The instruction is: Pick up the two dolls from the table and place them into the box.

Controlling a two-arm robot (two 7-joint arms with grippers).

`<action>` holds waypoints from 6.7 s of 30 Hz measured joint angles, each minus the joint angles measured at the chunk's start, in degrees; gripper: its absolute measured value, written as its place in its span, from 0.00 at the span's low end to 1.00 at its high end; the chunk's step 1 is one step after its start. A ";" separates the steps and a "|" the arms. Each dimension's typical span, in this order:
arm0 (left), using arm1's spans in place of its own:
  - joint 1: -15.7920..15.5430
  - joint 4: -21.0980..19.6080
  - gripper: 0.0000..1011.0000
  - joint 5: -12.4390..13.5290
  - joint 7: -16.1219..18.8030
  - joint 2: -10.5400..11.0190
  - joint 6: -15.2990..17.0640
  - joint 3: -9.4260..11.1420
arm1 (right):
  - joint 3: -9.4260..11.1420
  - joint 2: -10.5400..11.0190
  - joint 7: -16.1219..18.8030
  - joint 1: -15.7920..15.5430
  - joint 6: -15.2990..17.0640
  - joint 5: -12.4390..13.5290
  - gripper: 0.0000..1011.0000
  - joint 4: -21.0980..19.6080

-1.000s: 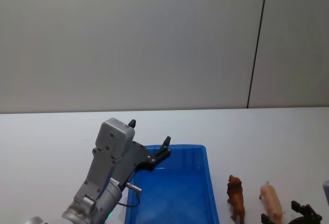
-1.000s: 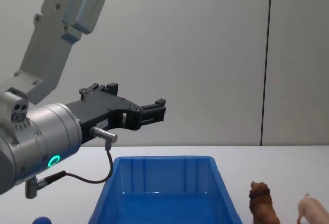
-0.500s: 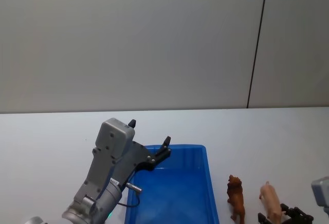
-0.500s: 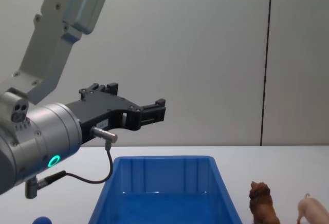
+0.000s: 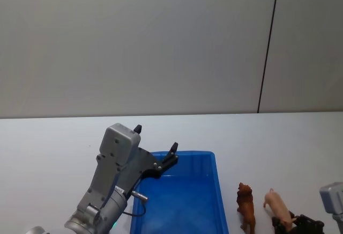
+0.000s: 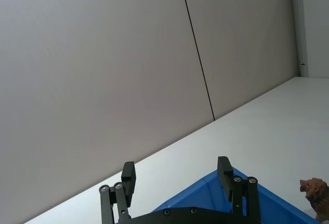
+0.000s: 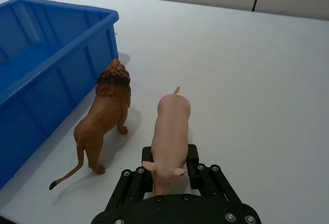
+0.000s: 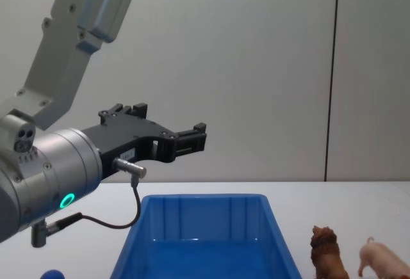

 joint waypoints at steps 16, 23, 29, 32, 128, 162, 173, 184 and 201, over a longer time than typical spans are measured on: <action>0.00 0.00 0.99 0.00 0.00 0.00 0.00 0.00 | 0.37 0.29 -2.64 0.30 -4.85 -3.94 0.36 -3.95; 0.00 0.00 0.99 0.00 0.00 0.00 0.00 0.00 | 0.59 0.33 -0.49 1.67 -5.96 -4.81 0.36 -6.61; 0.00 0.00 0.99 0.00 0.00 0.00 0.00 0.00 | 0.38 -0.20 2.32 3.10 -5.68 -4.88 0.36 -7.68; 0.00 0.00 0.99 0.00 0.00 0.00 0.00 0.00 | 0.01 -0.74 4.22 4.06 -4.93 -4.88 0.36 -7.96; 0.00 0.00 0.99 0.00 0.00 0.00 0.00 0.00 | -3.22 -3.79 3.68 5.59 9.75 1.31 0.67 0.85; 0.00 0.00 0.99 0.00 0.00 0.00 0.00 0.00 | -2.84 -3.10 1.53 5.37 0.29 -2.43 0.29 -5.60; 0.00 0.00 0.99 0.00 0.00 0.00 0.00 0.00 | -2.92 -3.67 7.83 8.19 1.63 -2.06 0.29 -7.52; 0.00 0.00 0.99 0.00 -0.01 0.00 0.00 0.00 | -4.28 -6.39 12.78 12.26 6.68 -1.29 0.48 -5.39; 0.00 0.00 0.99 0.00 -0.01 0.00 0.00 0.00 | -4.16 -6.73 14.06 13.60 6.42 0.82 0.97 -4.03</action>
